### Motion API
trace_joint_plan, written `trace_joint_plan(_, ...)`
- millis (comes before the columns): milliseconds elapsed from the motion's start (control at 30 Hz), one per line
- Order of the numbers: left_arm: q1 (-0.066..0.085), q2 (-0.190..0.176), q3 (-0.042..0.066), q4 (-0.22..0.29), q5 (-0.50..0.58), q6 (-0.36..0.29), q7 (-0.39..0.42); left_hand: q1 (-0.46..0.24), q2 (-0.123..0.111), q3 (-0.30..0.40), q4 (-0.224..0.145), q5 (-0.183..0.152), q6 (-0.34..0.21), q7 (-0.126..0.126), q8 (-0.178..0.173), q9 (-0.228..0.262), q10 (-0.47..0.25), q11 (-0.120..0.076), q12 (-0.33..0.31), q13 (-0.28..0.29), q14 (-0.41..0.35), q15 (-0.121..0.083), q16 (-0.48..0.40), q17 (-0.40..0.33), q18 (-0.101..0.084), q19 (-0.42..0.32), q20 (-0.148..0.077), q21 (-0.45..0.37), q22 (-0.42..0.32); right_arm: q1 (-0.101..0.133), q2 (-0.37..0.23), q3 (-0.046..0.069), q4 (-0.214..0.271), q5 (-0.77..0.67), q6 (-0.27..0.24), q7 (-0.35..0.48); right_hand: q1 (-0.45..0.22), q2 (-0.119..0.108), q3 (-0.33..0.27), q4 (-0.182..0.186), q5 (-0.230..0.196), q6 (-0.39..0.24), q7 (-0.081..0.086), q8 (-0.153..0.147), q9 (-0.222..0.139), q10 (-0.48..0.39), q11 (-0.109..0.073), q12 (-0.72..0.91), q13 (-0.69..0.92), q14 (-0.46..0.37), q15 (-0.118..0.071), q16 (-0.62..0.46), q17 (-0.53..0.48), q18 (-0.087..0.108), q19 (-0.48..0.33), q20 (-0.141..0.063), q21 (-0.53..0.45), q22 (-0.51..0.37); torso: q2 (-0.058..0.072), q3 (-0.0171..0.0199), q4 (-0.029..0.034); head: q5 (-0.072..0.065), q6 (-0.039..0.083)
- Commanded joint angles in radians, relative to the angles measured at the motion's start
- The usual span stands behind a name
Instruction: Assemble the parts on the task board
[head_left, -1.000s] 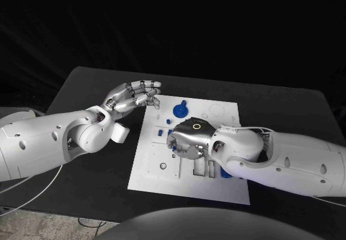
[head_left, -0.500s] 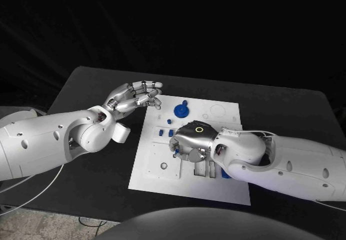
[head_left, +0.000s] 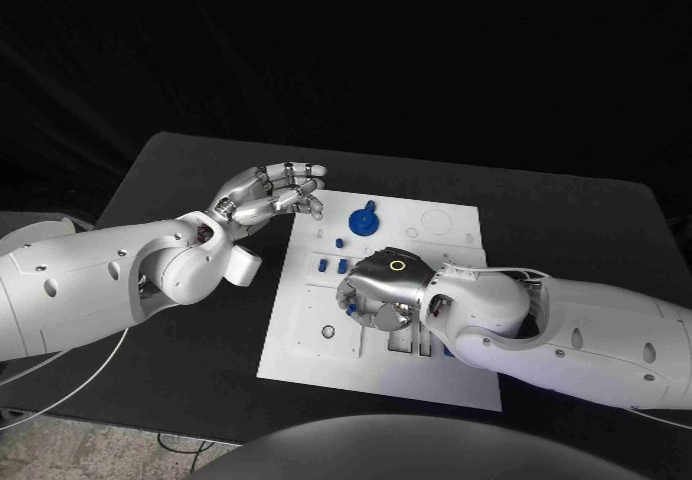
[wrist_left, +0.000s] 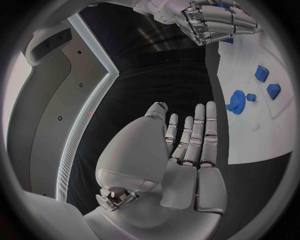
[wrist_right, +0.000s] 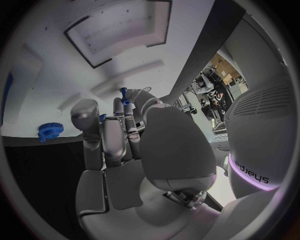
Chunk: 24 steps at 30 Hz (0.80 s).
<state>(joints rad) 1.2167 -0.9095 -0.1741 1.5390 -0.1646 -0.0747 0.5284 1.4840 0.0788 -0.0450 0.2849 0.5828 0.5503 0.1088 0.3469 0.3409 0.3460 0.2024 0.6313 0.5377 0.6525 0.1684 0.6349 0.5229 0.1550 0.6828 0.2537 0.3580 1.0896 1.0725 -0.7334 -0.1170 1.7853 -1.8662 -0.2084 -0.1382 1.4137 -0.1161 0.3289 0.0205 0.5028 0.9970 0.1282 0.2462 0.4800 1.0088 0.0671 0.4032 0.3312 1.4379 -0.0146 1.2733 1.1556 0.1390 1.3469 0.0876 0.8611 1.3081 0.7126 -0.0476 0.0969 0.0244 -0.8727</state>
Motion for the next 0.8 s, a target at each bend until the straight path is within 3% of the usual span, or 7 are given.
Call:
trace_joint_plan(33,-0.002,0.004,0.000,0.000,0.003,0.023,0.002,0.013,0.001,-0.001,-0.003,0.006,-0.006,0.002,0.006,-0.001,-0.006,0.002,0.004,-0.002,-0.008,0.000,-0.004,0.000,0.003,-0.008,0.000,-0.005,-0.001,-0.002,0.002,0.000,0.000,-0.002,0.001,-0.001,0.010,-0.003,0.001,-0.005,0.007,-0.008,0.001,-0.003,-0.001,0.006,-0.001,0.007,0.002,0.003,0.003,0.002,-0.002,-0.017,0.007,0.002,0.001,0.102,-0.001,-0.0006,-0.0003,-0.002,0.000)
trace_joint_plan(467,-0.004,0.008,0.000,-0.007,0.003,0.029,-0.006,0.017,0.004,0.000,-0.004,0.007,-0.005,0.007,0.007,-0.003,-0.008,0.001,0.006,-0.004,-0.008,0.000,-0.003,0.000,0.003,-0.009,0.000,-0.007,0.000,-0.004,0.004,0.000,-0.008,-0.009,0.011,-0.012,0.009,-0.007,0.003,-0.007,0.004,-0.017,0.006,-0.015,-0.005,-0.008,0.005,0.002,0.001,-0.008,0.007,-0.012,-0.020,-0.014,-0.005,0.004,-0.021,0.097,-0.001,-0.0006,0.0009,-0.003,0.000)
trace_joint_plan(667,-0.006,0.009,0.000,-0.009,0.003,0.032,-0.010,0.018,0.005,0.000,-0.003,0.007,-0.004,0.010,0.008,-0.003,-0.009,0.000,0.007,-0.005,-0.008,0.000,-0.003,0.000,0.003,-0.009,0.000,-0.007,0.000,-0.005,0.003,0.000,-0.010,-0.011,0.030,-0.016,-0.009,-0.020,-0.001,0.001,-0.056,-0.081,0.005,-0.062,-0.024,-0.072,0.015,-0.018,-0.004,-0.031,0.013,-0.033,-0.046,-0.007,-0.033,0.010,-0.067,0.087,0.000,-0.0003,0.0002,-0.001,0.000)
trace_joint_plan(733,-0.006,0.009,0.000,-0.010,0.003,0.032,-0.011,0.018,0.005,0.000,-0.003,0.007,-0.004,0.010,0.008,-0.003,-0.009,0.000,0.007,-0.005,-0.008,0.000,-0.003,0.000,0.003,-0.009,0.000,-0.007,0.000,-0.005,0.002,0.000,-0.010,-0.011,0.038,-0.018,-0.020,-0.027,-0.007,0.008,-0.094,-0.101,0.004,-0.078,-0.033,-0.108,0.021,-0.025,-0.005,-0.043,0.015,-0.043,-0.059,-0.004,-0.046,0.013,-0.091,0.081,-0.001,-0.0003,0.0002,-0.001,0.000)
trace_joint_plan(800,-0.006,0.010,0.000,-0.011,0.003,0.031,-0.010,0.018,0.005,0.000,-0.003,0.007,-0.004,0.010,0.008,-0.004,-0.009,0.000,0.007,-0.005,-0.008,0.000,-0.002,0.000,0.003,-0.009,0.000,-0.007,0.000,-0.006,0.002,0.000,-0.008,-0.007,0.050,-0.023,-0.033,-0.037,-0.023,0.018,-0.161,-0.138,-0.007,-0.104,-0.048,-0.165,0.033,-0.028,0.000,-0.066,0.022,-0.062,-0.085,0.003,-0.071,0.017,-0.137,0.071,0.000,0.0001,-0.0002,0.000,0.000)
